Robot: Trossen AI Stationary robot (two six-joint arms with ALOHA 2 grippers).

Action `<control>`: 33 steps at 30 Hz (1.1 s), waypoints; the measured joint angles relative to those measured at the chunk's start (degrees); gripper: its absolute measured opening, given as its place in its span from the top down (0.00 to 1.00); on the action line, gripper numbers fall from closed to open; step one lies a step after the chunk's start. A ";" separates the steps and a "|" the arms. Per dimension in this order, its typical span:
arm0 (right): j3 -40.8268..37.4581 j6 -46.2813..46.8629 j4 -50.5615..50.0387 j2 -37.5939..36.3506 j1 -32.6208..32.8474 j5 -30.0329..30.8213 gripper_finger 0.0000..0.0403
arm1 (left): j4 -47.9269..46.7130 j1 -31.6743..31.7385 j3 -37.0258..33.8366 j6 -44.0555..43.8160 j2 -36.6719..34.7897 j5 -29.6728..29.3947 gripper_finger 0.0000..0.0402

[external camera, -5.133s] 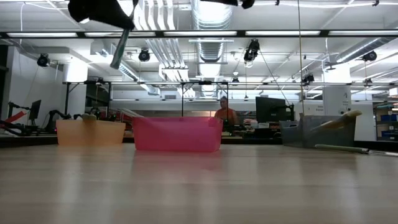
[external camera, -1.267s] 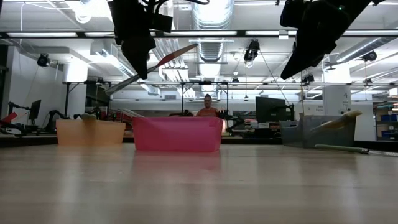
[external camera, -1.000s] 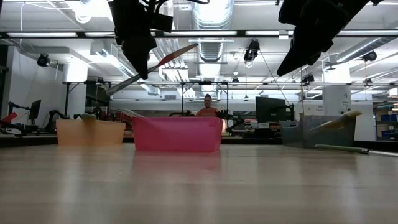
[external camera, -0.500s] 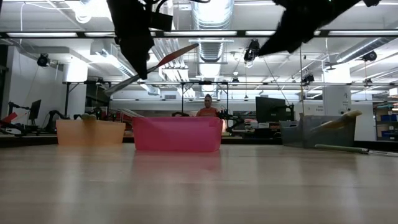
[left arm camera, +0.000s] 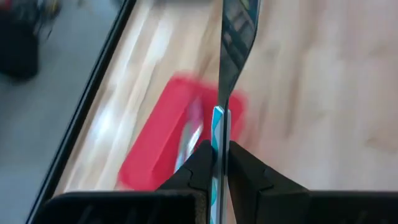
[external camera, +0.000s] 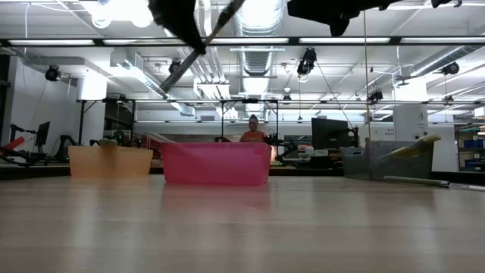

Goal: Sort silverware by color (type)
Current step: Put the white patterned table knife into the red bin

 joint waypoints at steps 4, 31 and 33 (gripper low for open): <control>0.02 -0.03 3.00 1.08 0.00 -0.98 0.70 | 9.77 -2.27 0.00 6.24 -1.24 2.64 0.96; 5.50 -6.33 24.19 12.53 -0.11 -22.09 0.60 | 20.38 -3.85 0.00 12.23 -0.81 5.62 0.96; 6.95 -7.29 24.22 13.67 -0.11 -22.68 0.60 | 20.78 -3.83 0.00 12.28 -0.81 5.62 0.96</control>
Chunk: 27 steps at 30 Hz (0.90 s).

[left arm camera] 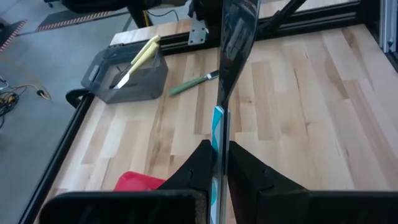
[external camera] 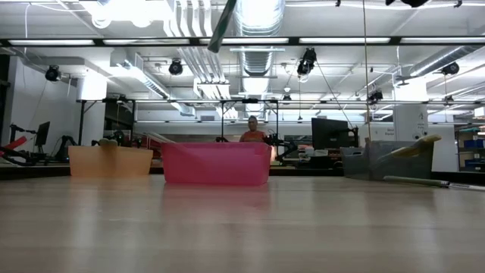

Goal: Sort silverware by color (type)
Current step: Put the white patterned table knife into the red bin

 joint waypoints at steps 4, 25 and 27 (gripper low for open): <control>2.76 -2.11 -0.09 2.76 0.02 -0.21 0.61 | 0.01 0.01 0.00 0.23 0.00 -0.02 0.96; 4.20 -5.25 -2.08 3.48 0.02 -1.48 0.97 | -1.15 0.01 0.00 2.06 0.09 0.20 0.96; 4.20 -5.31 -2.16 3.48 0.00 -2.45 0.98 | -1.13 -0.01 -0.02 2.07 0.09 0.34 0.96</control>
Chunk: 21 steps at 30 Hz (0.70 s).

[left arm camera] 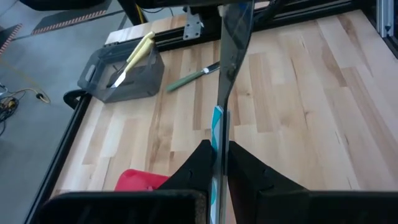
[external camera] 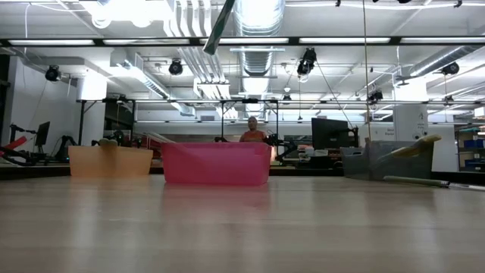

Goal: Sort silverware by color (type)
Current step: Put the white patterned table knife into the red bin

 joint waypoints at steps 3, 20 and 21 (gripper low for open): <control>0.00 -0.26 -0.02 -0.02 0.00 -0.12 0.98 | 0.02 0.00 0.00 0.00 0.00 0.01 0.95; 0.07 -2.53 -0.11 -0.04 -0.13 -0.22 0.98 | 0.13 0.03 0.00 0.27 0.00 -1.14 0.89; 0.07 -2.55 -0.07 -0.04 -0.26 -0.15 0.98 | 0.15 0.00 0.00 0.31 0.00 -2.02 0.89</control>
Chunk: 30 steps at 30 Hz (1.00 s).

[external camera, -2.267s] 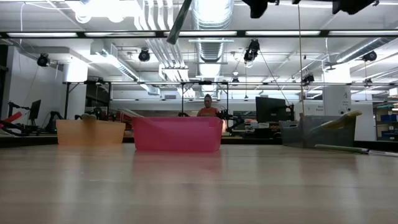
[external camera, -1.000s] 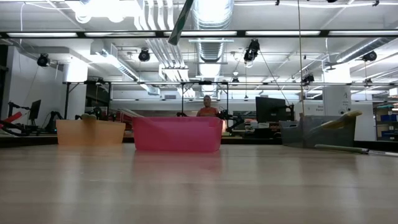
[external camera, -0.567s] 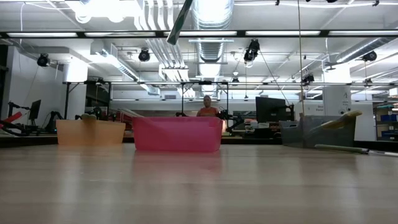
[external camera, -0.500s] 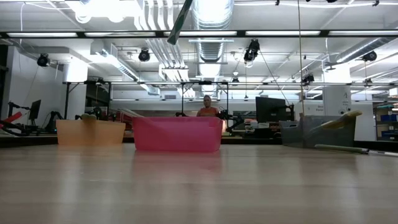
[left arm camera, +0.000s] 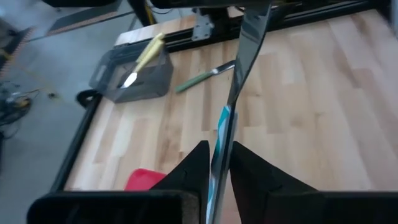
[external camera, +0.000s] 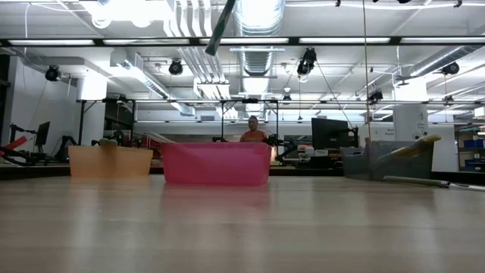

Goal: Sort silverware by color (type)
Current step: Put the white patterned table knife into the red bin

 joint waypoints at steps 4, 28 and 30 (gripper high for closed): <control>0.07 -0.52 -0.01 0.16 -0.90 3.99 0.98 | -0.40 0.04 0.00 0.36 0.00 -3.97 0.96; 0.02 0.05 -9.08 -0.20 -3.83 25.38 0.77 | -18.77 6.00 -0.02 -5.56 0.97 -12.64 0.99; 0.03 0.10 -11.39 -0.93 -3.83 29.43 0.75 | -20.78 6.77 -0.02 -6.18 1.03 -12.70 0.99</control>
